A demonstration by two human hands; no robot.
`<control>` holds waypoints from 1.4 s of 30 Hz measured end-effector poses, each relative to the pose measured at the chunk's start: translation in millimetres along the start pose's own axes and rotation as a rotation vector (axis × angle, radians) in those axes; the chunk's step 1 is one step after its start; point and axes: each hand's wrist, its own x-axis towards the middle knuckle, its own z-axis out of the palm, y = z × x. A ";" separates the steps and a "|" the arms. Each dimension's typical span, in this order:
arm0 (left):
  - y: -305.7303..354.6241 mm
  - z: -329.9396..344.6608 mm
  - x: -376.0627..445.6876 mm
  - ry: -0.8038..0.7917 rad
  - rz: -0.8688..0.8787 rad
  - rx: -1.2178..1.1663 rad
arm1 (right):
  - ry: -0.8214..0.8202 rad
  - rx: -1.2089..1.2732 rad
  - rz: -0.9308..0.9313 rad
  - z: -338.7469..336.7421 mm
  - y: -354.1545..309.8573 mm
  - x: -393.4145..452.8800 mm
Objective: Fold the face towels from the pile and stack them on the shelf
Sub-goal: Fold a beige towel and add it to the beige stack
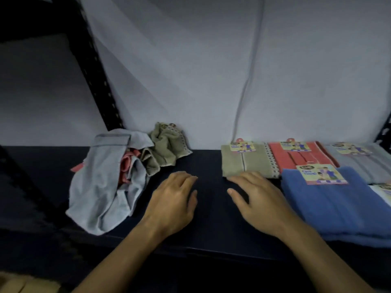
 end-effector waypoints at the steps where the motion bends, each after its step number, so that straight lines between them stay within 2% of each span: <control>1: -16.6 -6.9 -0.1 0.029 -0.015 0.048 | -0.037 0.023 -0.003 9.7 -8.1 9.2; 4: -65.8 -27.8 0.7 0.078 -0.146 0.161 | -0.176 0.108 0.009 39.3 -30.1 38.3; 9: -130.6 -47.8 5.0 0.073 -0.410 0.278 | -0.321 0.135 0.070 83.5 -61.7 92.7; 11: -147.4 -48.7 12.6 0.024 -0.413 0.312 | -0.348 0.127 0.119 97.3 -66.5 116.1; 13: -160.7 -45.6 24.0 -0.060 -0.332 0.338 | -0.347 0.129 0.193 109.0 -67.5 141.4; 16: -169.1 -35.6 52.2 -0.158 -0.157 0.386 | -0.310 0.195 0.358 125.7 -63.5 178.6; 19: -169.1 -23.7 92.8 -0.194 -0.093 0.374 | -0.196 0.295 0.499 138.0 -57.0 210.7; 22: -172.2 -9.9 135.8 -0.254 -0.136 0.341 | -0.116 0.291 0.542 141.6 -49.5 233.1; 26: -178.2 7.4 178.3 -0.372 -0.228 0.217 | -0.058 0.304 0.482 145.9 -43.1 244.0; 30: -186.2 15.0 198.7 -0.419 -0.266 0.154 | 0.064 0.313 0.482 157.3 -36.4 239.5; 35: -189.2 4.8 200.1 -0.322 -0.239 0.145 | 0.139 0.459 0.473 165.2 -29.2 233.0; 42: -187.9 -35.5 211.3 -0.020 -0.332 -0.172 | 0.224 0.539 0.412 140.7 -26.8 229.5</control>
